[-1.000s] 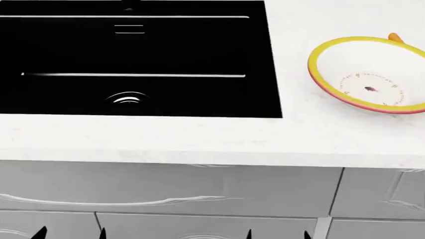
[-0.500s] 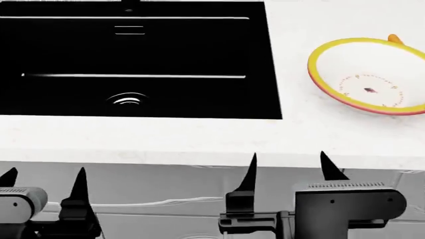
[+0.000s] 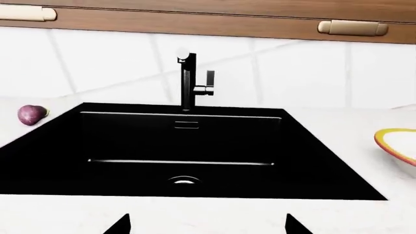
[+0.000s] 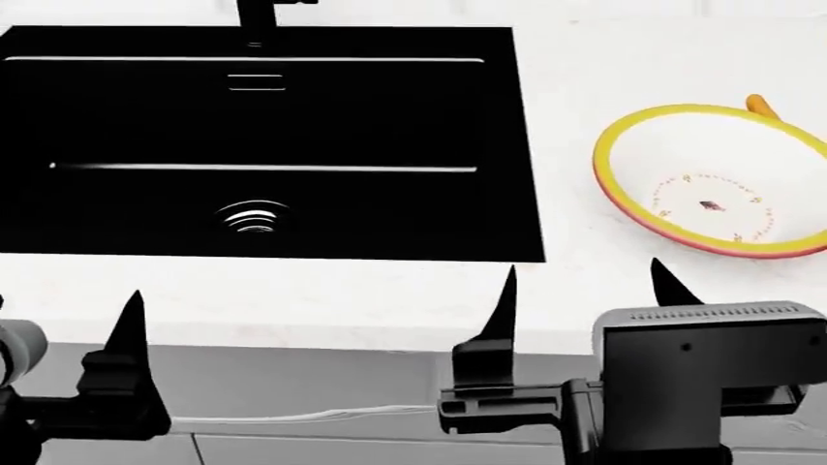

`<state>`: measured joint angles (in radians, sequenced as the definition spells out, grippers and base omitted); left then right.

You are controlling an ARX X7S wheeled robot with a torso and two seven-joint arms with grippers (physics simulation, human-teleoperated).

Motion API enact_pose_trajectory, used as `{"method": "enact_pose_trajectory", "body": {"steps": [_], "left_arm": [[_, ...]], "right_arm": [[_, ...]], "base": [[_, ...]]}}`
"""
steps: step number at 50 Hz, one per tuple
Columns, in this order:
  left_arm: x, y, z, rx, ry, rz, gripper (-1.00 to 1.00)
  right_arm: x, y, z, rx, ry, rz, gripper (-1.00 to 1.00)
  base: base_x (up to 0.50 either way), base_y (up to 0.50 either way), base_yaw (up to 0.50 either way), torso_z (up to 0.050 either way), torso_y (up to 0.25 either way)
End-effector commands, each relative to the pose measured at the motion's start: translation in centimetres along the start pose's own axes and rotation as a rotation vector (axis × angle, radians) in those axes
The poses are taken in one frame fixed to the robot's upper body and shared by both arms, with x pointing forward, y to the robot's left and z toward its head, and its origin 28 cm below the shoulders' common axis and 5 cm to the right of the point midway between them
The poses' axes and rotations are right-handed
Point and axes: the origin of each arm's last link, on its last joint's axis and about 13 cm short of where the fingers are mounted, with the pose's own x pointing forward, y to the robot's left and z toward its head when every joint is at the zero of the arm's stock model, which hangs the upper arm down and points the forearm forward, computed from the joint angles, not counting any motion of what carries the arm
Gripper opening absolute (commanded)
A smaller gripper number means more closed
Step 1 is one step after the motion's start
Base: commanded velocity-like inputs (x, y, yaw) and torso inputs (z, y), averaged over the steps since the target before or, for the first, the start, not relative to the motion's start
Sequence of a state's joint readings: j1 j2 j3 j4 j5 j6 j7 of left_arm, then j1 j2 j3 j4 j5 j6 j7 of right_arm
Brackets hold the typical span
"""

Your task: There is a mixed pile of frozen fruits and vegetables on the counter. Locate all the frozen vegetables and place the items in a bowl on the counter. Take all the frozen fruits and defrost them in a running sink.

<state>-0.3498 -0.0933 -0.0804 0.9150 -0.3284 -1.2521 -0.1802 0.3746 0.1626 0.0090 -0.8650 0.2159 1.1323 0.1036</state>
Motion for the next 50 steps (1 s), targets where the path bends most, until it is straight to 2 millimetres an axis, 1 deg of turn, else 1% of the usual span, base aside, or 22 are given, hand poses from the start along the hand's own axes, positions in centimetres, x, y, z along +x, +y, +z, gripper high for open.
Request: {"method": "enact_pose_trajectory", "body": {"steps": [1,8,11,18,27,33,38,40,41,45,50], "left_arm": [[-0.1,0.4,1.3,-0.023,-0.001,0.008,1.00],[-0.6,1.0,2.1,-0.031,-0.020,0.006,1.00],[-0.6,1.3,2.4,-0.028,-0.022,0.014,1.00],[-0.7,1.2,2.5,-0.026,-0.023,0.011,1.00],[-0.5,1.6,2.9,-0.021,-0.032,0.023,1.00],[-0.6,1.5,2.4,-0.019,-0.019,0.028,1.00],[-0.6,1.8,3.0,-0.023,-0.033,0.039,1.00],[-0.8,1.9,3.0,-0.020,-0.035,0.037,1.00],[-0.8,1.8,2.9,-0.020,-0.034,0.036,1.00],[-0.7,1.9,2.8,-0.019,-0.033,0.039,1.00],[-0.8,2.1,2.8,-0.017,-0.035,0.043,1.00]], "right_arm": [[-0.8,-1.0,1.5,0.011,0.011,-0.027,1.00],[-1.2,-1.8,2.5,0.008,0.000,-0.053,1.00],[-1.3,-2.4,3.0,-0.013,-0.001,-0.067,1.00],[-1.5,-3.2,3.3,-0.048,0.027,-0.096,1.00],[-1.5,-3.1,3.1,-0.030,0.024,-0.093,1.00],[-1.5,-3.1,3.1,-0.030,0.030,-0.096,1.00],[-1.4,-3.2,3.3,-0.039,0.022,-0.090,1.00],[-1.4,-3.2,3.4,-0.049,0.019,-0.085,1.00],[-1.4,-3.2,3.6,-0.037,-0.022,-0.098,1.00],[-1.5,-3.2,3.4,-0.062,0.002,-0.076,1.00],[-1.3,-3.2,3.3,-0.052,0.008,-0.065,1.00]], "base": [[0.00,0.00,0.00,0.018,0.000],[0.00,0.00,0.00,0.000,0.000],[0.08,-0.46,0.00,0.000,0.000],[0.10,-0.50,0.00,0.000,0.000],[0.10,-0.50,0.00,0.000,0.000],[0.10,-0.50,0.00,0.000,0.000],[0.11,-0.50,0.00,0.000,0.000],[0.18,-0.23,0.00,0.000,0.000],[0.21,-0.13,0.00,0.000,0.000],[0.33,-0.02,0.00,0.000,0.000],[0.46,-0.01,0.00,0.000,0.000]]}}
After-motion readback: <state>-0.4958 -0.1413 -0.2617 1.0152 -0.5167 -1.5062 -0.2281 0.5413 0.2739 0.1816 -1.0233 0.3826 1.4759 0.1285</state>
